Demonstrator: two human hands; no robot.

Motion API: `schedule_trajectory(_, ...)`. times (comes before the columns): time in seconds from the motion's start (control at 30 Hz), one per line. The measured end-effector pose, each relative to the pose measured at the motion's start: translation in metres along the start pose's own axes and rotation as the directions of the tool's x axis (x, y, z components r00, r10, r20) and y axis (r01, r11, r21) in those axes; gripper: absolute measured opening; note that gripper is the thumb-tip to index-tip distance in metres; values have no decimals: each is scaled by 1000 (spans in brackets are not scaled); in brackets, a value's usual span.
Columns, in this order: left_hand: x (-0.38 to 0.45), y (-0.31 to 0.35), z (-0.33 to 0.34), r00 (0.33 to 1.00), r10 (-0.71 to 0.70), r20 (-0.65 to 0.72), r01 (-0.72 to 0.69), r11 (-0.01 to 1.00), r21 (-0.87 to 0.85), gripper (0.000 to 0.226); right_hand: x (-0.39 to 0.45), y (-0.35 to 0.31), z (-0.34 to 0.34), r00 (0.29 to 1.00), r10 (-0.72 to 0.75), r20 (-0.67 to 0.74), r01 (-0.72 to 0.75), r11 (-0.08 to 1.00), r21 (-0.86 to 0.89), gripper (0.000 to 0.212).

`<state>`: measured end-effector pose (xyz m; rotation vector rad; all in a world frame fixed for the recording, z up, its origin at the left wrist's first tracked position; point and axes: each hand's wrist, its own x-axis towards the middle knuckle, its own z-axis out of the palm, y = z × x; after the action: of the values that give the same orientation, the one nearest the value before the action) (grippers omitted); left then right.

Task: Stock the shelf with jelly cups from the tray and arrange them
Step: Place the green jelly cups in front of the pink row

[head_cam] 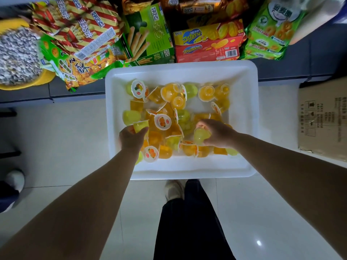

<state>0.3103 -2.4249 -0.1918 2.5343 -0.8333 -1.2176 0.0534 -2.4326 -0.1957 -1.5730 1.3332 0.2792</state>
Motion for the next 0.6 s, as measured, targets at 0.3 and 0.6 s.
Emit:
schedule_trajectory(0.3, -51, 5, -22, 987, 61, 151, -27, 975, -221, 33, -49, -19, -6, 985, 124, -121, -59, 898, 436, 57)
schedule_trajectory(0.6, -120, 48, -82, 953, 123, 278, 3, 910, -414, 39, -136, -87, -39, 974, 196, -116, 79, 189, 979, 44)
